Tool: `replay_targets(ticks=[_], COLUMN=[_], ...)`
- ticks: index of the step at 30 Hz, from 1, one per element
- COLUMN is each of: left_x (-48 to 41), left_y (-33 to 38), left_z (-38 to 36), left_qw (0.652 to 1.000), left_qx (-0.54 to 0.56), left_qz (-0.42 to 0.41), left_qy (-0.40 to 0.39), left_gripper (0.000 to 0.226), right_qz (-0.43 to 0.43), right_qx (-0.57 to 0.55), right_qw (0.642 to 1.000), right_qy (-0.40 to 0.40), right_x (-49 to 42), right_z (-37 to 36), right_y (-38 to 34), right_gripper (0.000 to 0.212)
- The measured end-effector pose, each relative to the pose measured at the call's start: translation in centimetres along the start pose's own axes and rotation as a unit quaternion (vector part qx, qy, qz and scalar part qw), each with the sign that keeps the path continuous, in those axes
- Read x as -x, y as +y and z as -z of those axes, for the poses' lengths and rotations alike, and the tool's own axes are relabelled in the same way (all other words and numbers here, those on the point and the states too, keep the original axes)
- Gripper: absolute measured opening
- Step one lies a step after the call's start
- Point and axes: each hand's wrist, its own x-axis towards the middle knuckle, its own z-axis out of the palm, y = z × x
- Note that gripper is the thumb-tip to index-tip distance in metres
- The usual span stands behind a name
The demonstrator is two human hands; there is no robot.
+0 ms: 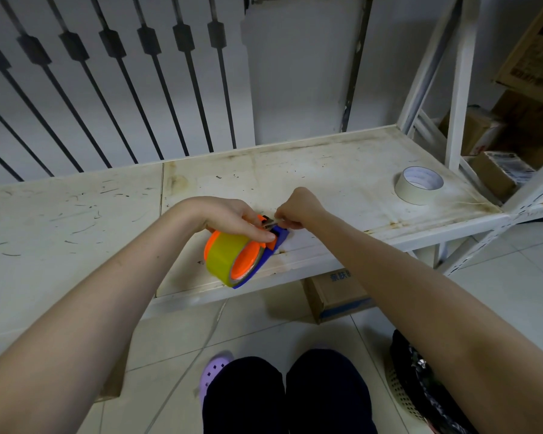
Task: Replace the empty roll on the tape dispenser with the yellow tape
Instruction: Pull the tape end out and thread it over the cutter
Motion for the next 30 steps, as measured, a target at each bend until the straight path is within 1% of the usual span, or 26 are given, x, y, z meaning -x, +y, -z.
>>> replay_targets(ticks=[3, 6, 7, 10, 12, 14, 17, 18, 20, 22, 25, 27, 28, 30], left_x=[-0.1, -0.1, -0.2, -0.2, -0.2, -0.1, -0.1, -0.1, -0.1, -0.2, -0.2, -0.3, -0.3, -0.3], left_y=[0.0, -0.1, -0.1, 0.1, 0.4, 0.8, 1.1, 1.1, 1.1, 1.1, 1.5, 1.7, 1.7, 1.7], left_z=[0.0, 0.0, -0.1, -0.2, -0.4, -0.6, -1.1, -1.3, -1.5, -1.5, -1.5, -1.6, -1.6, -1.6], left_qw=[1.0, 1.0, 1.0, 0.999, 0.999, 0.998, 0.994, 0.992, 0.99, 0.988, 0.986, 0.984, 0.984, 0.986], left_qx=[-0.01, -0.01, -0.008, -0.021, -0.033, -0.045, -0.074, -0.083, -0.108, -0.13, -0.151, -0.161, -0.163, -0.153], left_qz=[0.008, 0.012, 0.012, 0.016, 0.02, 0.017, -0.007, -0.02, -0.029, -0.016, -0.003, 0.0, 0.001, -0.001], left_qy=[0.004, 0.011, 0.013, 0.02, 0.027, 0.036, 0.077, 0.089, 0.088, 0.077, 0.074, 0.071, 0.07, 0.07], left_gripper=[0.057, 0.057, 0.056, 0.054, 0.055, 0.056, 0.063, 0.065, 0.064, 0.063, 0.064, 0.065, 0.065, 0.066], right_qz=[0.005, 0.022, 0.028, 0.046, 0.051, 0.063, 0.078, 0.078, 0.074, 0.066, 0.053, 0.045, 0.042, 0.034], right_qx=[-0.033, -0.053, -0.061, -0.082, -0.086, -0.081, -0.071, -0.071, -0.08, -0.095, -0.107, -0.116, -0.12, -0.124], right_qw=[0.999, 0.998, 0.998, 0.995, 0.995, 0.994, 0.994, 0.994, 0.993, 0.992, 0.992, 0.992, 0.991, 0.99], right_qy=[0.007, 0.017, 0.02, 0.027, 0.026, 0.028, 0.041, 0.043, 0.044, 0.04, 0.035, 0.037, 0.04, 0.051], right_x=[-0.6, -0.6, -0.5, -0.5, -0.5, -0.5, -0.5, -0.5, -0.5, -0.5, -0.7, -0.8, -0.8, -0.9], right_z=[-0.2, -0.6, -0.7, -1.2, -1.3, -1.4, -1.7, -1.7, -1.7, -1.7, -1.6, -1.5, -1.4, -1.4], right_y=[0.3, 0.7, 0.9, 1.4, 1.5, 1.7, 2.0, 2.0, 2.1, 2.0, 1.9, 1.8, 1.8, 2.0], right_gripper=[0.031, 0.018, 0.018, 0.031, 0.028, 0.022, 0.025, 0.027, 0.027, 0.023, 0.027, 0.02, 0.019, 0.026])
